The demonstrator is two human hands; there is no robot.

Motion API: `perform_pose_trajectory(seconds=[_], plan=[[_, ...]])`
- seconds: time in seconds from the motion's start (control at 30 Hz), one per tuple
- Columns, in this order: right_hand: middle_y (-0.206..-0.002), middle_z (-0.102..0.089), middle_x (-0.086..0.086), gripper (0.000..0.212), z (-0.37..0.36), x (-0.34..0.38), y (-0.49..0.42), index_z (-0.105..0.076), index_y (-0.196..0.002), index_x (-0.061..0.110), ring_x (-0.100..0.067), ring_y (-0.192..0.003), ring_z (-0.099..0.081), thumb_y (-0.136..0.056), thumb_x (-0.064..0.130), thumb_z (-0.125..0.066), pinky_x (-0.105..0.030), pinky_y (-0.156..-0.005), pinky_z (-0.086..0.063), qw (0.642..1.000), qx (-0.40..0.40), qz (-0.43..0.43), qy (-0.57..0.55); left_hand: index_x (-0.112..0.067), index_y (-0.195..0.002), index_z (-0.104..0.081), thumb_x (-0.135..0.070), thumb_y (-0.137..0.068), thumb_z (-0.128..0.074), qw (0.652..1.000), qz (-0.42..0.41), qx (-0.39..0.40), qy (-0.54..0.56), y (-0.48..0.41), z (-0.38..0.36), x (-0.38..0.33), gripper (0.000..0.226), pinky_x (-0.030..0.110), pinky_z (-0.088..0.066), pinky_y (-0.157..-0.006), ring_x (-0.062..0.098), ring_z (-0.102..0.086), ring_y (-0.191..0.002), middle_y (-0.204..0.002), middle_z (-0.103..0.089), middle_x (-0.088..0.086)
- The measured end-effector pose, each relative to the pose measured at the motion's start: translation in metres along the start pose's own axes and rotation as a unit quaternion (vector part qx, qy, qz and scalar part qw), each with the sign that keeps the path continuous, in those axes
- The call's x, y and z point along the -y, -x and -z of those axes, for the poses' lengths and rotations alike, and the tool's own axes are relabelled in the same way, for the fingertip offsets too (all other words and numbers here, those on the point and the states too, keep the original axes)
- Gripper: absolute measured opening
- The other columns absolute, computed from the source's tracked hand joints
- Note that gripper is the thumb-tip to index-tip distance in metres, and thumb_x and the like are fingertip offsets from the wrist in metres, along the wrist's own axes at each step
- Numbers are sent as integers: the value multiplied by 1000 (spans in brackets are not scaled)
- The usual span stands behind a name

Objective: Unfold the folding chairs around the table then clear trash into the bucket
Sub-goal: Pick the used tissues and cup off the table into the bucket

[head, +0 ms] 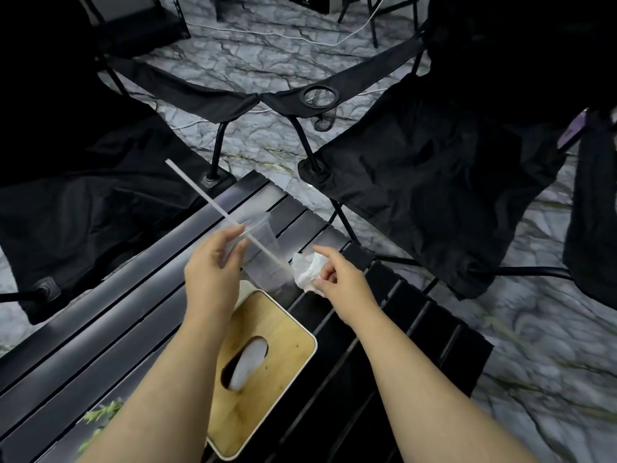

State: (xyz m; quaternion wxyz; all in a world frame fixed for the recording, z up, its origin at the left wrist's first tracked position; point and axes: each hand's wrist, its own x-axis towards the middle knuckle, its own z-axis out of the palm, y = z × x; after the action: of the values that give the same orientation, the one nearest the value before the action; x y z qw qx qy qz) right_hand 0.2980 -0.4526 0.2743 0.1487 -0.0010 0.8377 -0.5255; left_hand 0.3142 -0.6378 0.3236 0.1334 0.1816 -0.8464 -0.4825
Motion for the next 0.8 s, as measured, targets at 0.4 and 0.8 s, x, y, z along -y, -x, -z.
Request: perform_pose_trajectory(seconds=[0.4,0.8], plan=[[-77,-48,7,28,109,8,169,-57,-97,29,-7,-68,-46,-83,5,-62,-12,-67,-43,996,-77,-8,-32,-26,-108,-66,-20,-89,-61,996,-73,24,43,121,15,-101,21,19,-48,-86,13,-60,-104,-105,-62,-9],[-71,-50,4,35,152,-107,396,-51,-67,31,-11,-65,-46,-80,1,-65,-14,-61,-40,980,-135,-145,-37,-9,-105,-70,-2,-82,-65,954,-166,246,-29,353,-14,-110,24,13,-42,-94,4,-55,-107,-108,-62,-7]])
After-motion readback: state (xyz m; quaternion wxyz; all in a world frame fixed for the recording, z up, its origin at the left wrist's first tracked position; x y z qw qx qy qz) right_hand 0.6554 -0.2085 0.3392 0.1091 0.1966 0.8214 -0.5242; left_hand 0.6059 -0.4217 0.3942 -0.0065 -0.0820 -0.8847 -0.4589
